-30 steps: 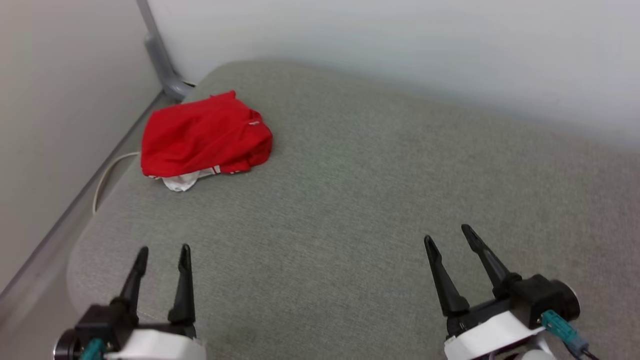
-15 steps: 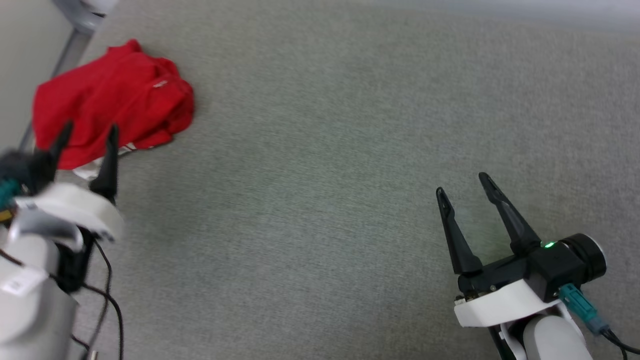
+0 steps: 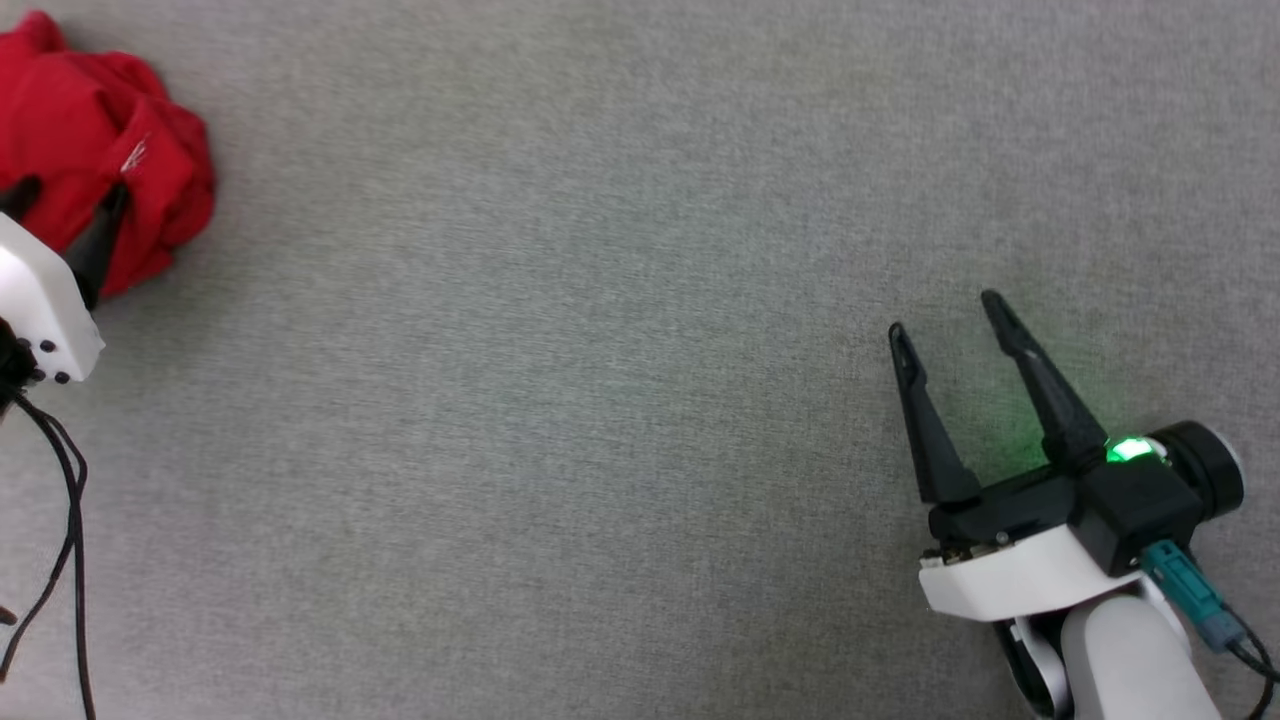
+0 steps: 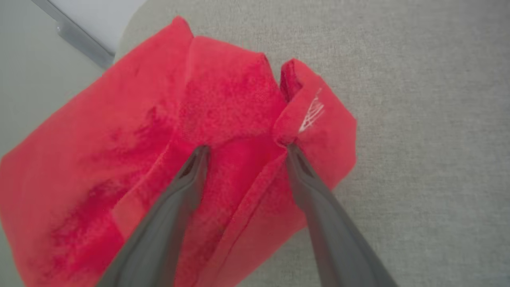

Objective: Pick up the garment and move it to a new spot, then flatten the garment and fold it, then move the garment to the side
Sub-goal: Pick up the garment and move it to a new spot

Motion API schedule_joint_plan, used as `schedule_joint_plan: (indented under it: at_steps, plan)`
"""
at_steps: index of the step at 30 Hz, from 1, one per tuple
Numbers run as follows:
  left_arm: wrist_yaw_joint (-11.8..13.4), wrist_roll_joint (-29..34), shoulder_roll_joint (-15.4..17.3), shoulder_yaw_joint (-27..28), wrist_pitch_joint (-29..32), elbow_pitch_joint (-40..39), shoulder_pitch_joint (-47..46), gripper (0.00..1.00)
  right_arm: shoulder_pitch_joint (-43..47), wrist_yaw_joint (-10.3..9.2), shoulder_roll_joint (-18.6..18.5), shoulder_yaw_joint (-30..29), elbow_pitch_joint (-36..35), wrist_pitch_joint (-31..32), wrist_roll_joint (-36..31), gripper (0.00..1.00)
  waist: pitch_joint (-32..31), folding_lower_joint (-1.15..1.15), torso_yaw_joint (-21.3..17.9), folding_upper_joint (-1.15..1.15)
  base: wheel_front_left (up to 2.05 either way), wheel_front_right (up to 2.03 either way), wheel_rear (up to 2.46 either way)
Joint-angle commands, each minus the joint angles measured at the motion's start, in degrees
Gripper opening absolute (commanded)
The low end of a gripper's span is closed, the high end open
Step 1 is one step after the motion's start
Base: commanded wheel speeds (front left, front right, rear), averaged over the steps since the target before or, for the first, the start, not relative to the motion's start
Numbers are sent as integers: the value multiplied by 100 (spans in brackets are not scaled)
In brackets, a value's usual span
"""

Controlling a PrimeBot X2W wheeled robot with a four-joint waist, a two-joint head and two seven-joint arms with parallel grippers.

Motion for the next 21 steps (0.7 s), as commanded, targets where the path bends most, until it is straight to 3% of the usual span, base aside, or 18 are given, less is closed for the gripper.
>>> schedule_joint_plan:
  at_steps: [1,5,6,7,13,21]
  plan:
    - [5,-200,58,-153,113,55,-109,100,-97,-4,3,-11,-52,-14,-8,100,149,-1,-99,0,0,0,0]
    - [5,-662,157,-506,176,219,-217,100,-77,-4,3,-50,-45,-14,-38,100,221,-1,-116,0,0,0,0]
    - [5,-723,178,-646,208,237,-213,35,-83,-4,3,-53,-34,-13,-43,100,226,-1,-117,0,0,0,0]
    - [5,-742,215,-810,194,206,-225,0,-88,-4,2,-51,-26,-14,-46,100,224,-1,-119,0,0,0,0]
    - [6,-808,297,-1077,-737,579,-431,0,-92,-4,3,-40,92,-13,9,100,-47,-1,-88,0,0,0,0]
    - [5,-522,502,-1249,-2097,715,-682,0,102,-5,2,-13,340,-14,190,100,-882,-1,-34,0,0,0,0]
